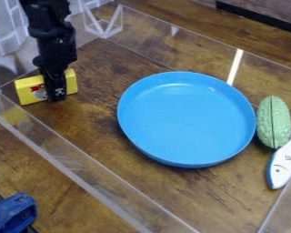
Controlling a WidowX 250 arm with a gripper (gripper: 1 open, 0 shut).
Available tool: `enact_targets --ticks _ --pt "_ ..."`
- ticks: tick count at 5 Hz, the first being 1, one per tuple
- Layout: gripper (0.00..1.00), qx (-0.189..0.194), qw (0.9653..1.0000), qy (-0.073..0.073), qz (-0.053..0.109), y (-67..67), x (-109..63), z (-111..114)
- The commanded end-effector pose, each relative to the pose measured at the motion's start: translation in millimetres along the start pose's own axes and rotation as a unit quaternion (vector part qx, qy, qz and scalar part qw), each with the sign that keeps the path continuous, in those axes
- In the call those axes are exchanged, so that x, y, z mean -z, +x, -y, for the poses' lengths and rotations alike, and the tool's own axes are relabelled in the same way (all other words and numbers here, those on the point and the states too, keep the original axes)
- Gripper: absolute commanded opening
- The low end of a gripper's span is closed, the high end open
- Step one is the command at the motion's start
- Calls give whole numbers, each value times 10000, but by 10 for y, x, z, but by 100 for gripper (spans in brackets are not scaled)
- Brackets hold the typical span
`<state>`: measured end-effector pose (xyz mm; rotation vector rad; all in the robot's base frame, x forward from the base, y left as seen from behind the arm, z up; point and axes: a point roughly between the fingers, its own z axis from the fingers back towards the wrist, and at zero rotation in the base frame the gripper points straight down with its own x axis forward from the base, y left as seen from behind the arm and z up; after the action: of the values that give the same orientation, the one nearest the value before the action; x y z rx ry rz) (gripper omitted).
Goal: Put the yellow brick in the blue tray
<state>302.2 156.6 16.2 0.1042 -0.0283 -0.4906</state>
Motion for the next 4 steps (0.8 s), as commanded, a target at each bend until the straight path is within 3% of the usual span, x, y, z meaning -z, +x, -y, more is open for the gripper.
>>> enact_targets --ticks 1,3,4 --pt "0 -165 9998 -112 18 -136 40 -65" --pt "0 -226 9994 -203 182 -182 4 -104" --pt "0 -199 9996 -136 143 -129 -119 -98"
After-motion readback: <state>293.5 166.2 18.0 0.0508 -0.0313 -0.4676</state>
